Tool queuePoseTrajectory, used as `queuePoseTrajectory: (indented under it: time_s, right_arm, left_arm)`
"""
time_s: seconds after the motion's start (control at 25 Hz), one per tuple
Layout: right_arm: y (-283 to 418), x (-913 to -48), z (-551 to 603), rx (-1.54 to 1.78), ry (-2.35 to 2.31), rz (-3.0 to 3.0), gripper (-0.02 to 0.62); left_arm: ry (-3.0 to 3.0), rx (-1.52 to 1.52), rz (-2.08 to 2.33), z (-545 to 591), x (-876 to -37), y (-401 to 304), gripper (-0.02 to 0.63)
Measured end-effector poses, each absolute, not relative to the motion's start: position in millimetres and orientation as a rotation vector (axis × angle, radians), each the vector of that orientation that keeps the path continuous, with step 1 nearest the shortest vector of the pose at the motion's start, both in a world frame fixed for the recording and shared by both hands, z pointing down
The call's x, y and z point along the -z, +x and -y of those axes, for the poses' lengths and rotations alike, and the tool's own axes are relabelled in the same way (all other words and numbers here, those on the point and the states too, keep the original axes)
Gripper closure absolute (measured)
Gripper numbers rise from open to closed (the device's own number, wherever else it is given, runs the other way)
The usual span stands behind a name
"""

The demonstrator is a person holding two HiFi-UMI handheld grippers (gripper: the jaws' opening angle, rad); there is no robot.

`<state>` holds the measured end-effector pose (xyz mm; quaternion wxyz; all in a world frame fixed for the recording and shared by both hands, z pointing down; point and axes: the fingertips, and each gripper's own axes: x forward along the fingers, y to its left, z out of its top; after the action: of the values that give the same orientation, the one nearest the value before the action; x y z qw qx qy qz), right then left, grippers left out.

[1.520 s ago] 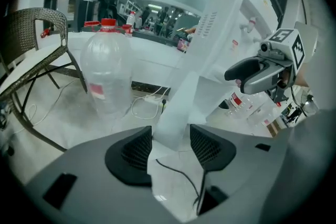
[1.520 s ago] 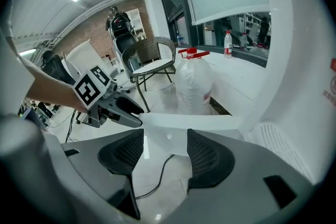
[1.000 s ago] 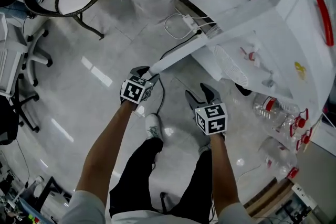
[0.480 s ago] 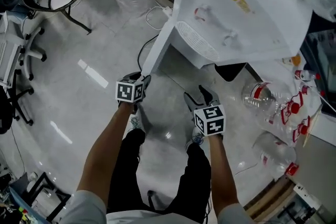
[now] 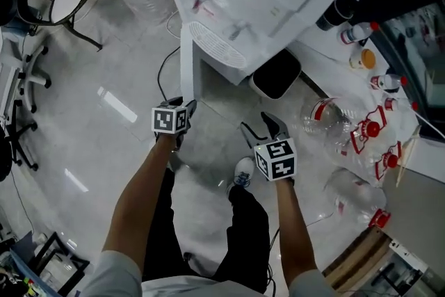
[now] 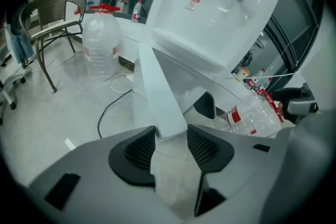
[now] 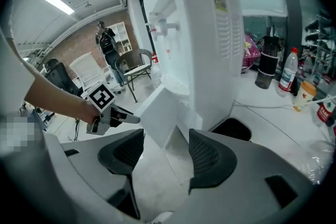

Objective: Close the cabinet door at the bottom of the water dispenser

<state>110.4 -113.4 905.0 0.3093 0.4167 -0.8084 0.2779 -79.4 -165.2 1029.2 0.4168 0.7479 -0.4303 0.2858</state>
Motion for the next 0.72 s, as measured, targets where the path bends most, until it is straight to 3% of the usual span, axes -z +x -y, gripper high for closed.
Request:
queuePoseTrajectory:
  time_s: [0.36, 0.72]
  right_arm:
    - [184, -901, 102, -0.767, 1.166, 2.101, 0.316]
    - [240, -884, 94, -0.735, 1.202, 2.052, 0.314]
  left_arm:
    - [1.877, -0.754, 1.056, 179, -1026, -11, 0.373]
    - [1.984, -0.841, 0.978, 203, -1024, 63, 0.385]
